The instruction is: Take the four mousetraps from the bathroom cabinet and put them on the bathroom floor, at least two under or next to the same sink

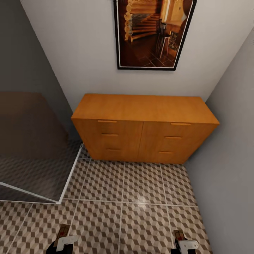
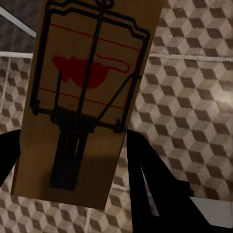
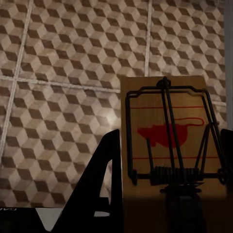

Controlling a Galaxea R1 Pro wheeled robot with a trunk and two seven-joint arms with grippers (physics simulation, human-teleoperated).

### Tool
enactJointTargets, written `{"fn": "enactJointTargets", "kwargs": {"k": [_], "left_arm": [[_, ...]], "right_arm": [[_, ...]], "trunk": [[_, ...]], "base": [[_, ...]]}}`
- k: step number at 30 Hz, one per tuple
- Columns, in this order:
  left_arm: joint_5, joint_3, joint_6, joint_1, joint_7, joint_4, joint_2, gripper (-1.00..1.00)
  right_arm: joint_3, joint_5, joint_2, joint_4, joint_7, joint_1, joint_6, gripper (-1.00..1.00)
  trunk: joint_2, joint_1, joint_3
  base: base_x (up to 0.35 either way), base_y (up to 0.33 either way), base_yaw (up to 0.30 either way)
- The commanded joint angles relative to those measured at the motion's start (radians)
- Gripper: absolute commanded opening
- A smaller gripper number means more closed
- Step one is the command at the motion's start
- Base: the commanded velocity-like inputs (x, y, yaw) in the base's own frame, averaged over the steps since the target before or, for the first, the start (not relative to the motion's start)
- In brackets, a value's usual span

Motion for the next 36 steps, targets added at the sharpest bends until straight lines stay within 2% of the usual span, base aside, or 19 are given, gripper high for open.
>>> {"fn": "enactJointTargets", "kwargs": {"k": [1, 36], "left_arm": [[-0.002, -0.008, -0.002, -0.001, 0.005, 0.003, -0.002, -1.00], [-0.002, -0.008, -0.001, -0.001, 0.005, 0.003, -0.006, -1.00]], "right_arm": [[0.008, -0.010, -0.001, 0.000, -0.002, -0.001, -0.007, -1.00], [0.009, -0.010, 0.000, 0.003, -0.002, -0.001, -0.017, -1.00]], "trunk": [[-0.002, 0.001, 0.000], [-0.002, 0.001, 0.057]], "base": [[0.000, 0.000, 0.000], [0.000, 0.000, 0.000]]}}
